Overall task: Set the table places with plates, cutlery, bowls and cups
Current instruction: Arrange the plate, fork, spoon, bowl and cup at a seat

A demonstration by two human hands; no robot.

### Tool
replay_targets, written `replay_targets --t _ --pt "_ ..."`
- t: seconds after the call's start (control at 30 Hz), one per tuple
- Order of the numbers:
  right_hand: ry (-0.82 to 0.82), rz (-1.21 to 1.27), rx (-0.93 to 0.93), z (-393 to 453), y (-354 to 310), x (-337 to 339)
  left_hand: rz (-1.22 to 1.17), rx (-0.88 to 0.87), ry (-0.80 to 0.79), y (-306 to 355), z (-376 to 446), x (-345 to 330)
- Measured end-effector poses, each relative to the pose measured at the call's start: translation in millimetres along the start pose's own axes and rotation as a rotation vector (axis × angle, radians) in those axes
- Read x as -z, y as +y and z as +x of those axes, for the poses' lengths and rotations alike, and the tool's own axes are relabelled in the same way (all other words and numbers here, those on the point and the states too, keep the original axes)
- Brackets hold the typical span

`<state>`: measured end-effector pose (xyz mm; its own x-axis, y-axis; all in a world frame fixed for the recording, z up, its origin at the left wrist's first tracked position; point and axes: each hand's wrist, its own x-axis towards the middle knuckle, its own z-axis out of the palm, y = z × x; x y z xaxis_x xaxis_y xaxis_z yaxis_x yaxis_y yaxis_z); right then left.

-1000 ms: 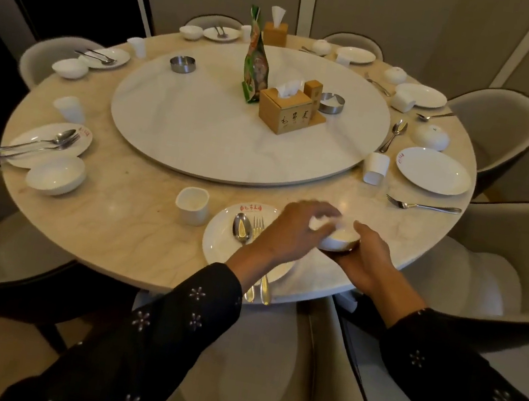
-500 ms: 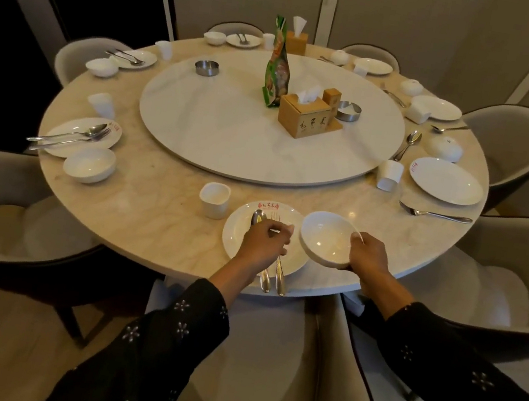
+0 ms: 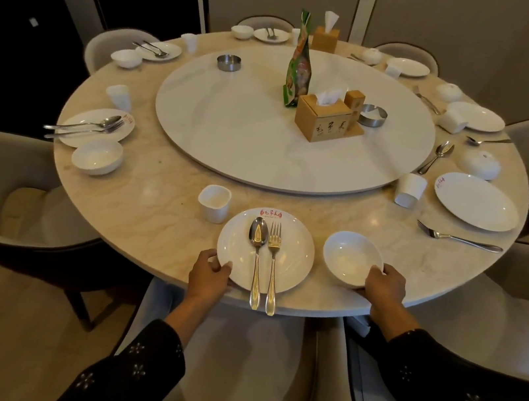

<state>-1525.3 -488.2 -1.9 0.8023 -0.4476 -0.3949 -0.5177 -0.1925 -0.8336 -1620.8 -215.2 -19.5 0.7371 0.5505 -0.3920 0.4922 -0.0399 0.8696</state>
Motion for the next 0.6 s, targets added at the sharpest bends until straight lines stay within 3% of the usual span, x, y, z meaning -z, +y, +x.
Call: replay_targets --t 0.6 --pt "0.032 -0.11 0.081 11.9 -5.1 -3.6 -0.092 0.014 0.004 4.7 9.2 2.6"
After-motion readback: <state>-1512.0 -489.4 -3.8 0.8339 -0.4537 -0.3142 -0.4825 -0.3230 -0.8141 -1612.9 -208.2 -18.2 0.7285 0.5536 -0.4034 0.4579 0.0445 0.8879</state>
